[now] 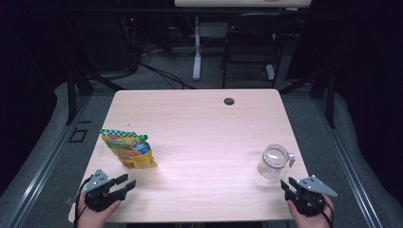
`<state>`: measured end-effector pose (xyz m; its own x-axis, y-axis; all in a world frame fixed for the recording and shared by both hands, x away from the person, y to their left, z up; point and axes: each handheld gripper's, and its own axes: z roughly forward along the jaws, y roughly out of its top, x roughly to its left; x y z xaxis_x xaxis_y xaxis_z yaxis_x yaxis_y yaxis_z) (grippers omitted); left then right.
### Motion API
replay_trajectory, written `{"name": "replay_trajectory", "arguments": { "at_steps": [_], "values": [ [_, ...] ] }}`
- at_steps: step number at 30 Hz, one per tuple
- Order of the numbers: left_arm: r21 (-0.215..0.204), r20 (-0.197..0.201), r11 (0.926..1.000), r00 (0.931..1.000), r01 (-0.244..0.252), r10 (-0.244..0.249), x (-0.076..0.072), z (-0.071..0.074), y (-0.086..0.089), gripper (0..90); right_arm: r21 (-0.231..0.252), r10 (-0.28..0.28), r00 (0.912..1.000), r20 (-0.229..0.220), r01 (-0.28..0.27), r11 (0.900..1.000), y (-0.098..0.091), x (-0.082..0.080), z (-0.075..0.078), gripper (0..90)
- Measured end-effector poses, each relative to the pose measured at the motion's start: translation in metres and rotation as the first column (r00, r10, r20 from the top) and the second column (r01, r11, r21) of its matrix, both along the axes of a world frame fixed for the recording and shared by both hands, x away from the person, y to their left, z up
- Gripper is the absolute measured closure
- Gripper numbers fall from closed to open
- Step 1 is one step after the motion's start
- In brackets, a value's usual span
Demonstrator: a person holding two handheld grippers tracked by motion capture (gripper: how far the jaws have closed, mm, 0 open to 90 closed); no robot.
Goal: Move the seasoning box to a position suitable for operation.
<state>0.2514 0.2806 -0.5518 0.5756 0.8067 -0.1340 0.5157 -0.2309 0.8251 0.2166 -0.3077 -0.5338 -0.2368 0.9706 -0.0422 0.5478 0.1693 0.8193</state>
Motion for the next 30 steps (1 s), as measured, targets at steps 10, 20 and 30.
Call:
{"name": "replay_trajectory", "arguments": {
  "at_steps": [10, 20, 30],
  "values": [
    [0.0, -0.004, 1.0, 1.0, 0.009, -0.009, -0.001, 0.0, -0.001, 57.3, -0.041, -0.07, 0.9974, -0.017, 0.069, 0.9968, -0.027, 0.029, 0.014, 66.4],
    [0.006, -0.008, 0.9998, 0.9998, -0.017, 0.017, -0.01, 0.0, 0.007, 57.7, -0.036, -0.076, 0.9954, -0.058, 0.074, 0.9966, -0.033, 0.066, 0.0, 68.0],
    [0.019, -0.012, 0.9985, 0.9985, -0.052, 0.052, -0.02, 0.0, 0.017, 57.6, -0.051, -0.073, 0.9957, -0.056, 0.07, 0.9963, -0.029, 0.084, -0.009, 73.3]
  ]
}}
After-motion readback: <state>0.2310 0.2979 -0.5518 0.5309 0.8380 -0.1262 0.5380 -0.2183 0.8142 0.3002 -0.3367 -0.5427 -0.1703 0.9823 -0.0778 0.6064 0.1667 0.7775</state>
